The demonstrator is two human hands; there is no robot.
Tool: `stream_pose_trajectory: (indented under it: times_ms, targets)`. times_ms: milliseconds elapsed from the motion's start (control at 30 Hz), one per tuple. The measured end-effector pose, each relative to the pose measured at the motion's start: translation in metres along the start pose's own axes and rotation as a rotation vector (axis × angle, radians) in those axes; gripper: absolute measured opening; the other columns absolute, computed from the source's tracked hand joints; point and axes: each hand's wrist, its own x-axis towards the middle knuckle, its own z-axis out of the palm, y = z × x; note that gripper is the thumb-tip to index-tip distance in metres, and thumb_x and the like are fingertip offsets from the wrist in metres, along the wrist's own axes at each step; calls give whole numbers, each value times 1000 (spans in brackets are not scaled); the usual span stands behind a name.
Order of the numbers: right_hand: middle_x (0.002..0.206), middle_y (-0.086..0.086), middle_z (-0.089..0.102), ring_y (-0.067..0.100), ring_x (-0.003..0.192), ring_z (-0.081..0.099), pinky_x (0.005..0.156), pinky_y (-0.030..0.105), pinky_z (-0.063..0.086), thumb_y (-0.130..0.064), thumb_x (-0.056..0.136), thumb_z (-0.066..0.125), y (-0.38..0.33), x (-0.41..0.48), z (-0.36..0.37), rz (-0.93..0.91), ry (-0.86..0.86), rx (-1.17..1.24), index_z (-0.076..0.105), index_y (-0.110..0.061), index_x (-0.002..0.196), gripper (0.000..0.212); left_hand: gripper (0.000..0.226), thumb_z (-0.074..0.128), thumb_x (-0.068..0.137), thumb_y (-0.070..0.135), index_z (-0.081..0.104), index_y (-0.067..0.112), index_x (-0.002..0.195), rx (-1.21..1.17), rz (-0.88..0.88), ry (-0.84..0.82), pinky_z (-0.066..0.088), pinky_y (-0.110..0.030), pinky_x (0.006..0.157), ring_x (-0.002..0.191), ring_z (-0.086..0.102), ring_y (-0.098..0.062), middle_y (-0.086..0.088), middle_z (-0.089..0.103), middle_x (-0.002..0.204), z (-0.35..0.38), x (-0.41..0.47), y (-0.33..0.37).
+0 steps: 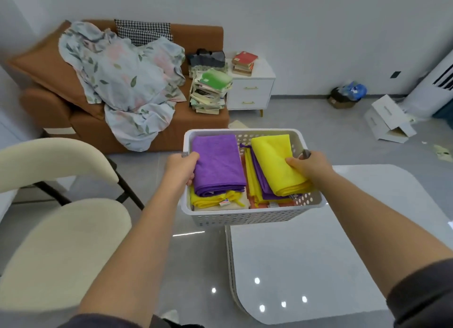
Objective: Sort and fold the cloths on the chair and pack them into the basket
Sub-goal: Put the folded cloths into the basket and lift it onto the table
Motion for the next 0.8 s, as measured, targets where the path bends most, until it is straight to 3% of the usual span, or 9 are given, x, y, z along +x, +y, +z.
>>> stream_pose_trajectory:
  times_ms: [200,333,467,633,800]
  targets:
    - [105,12,55,34,112,55,76,34,40,-39,86,66,48,24,-48,-41,-40,-24,48,-13,102,35,23,51,83,17,41,17,63,2,-7,62,22,-19,39,41,27,-14,0,33,52,71,-22,-6]
    - [124,16,57,34,115,53,87,39,45,-40,86,65,80,48,-77,-8,-32,-31,53,-8,119,48,21,50,82,19,43,17,63,29,-5,61,22,-21,41,41,27,-15,0,34,51,122,-21,-3]
    - [128,17,55,34,117,52,89,39,44,-40,87,64,110,76,-113,8,-41,-28,49,-3,132,60,19,50,82,19,44,17,64,42,-19,54,23,-21,41,41,28,-16,0,34,50,174,-25,3]
    - [127,16,56,33,115,53,84,36,43,-39,88,64,154,107,-157,-28,-68,-41,48,-3,130,57,19,49,81,20,43,17,63,41,-34,97,24,-21,42,42,28,-17,-1,35,51,242,-43,3]
    - [129,16,55,34,117,52,90,40,45,-41,87,64,213,135,-202,-16,-96,-78,46,-5,133,61,18,48,82,19,45,16,65,14,-56,144,24,-21,42,43,29,-18,-1,35,54,319,-72,-15]
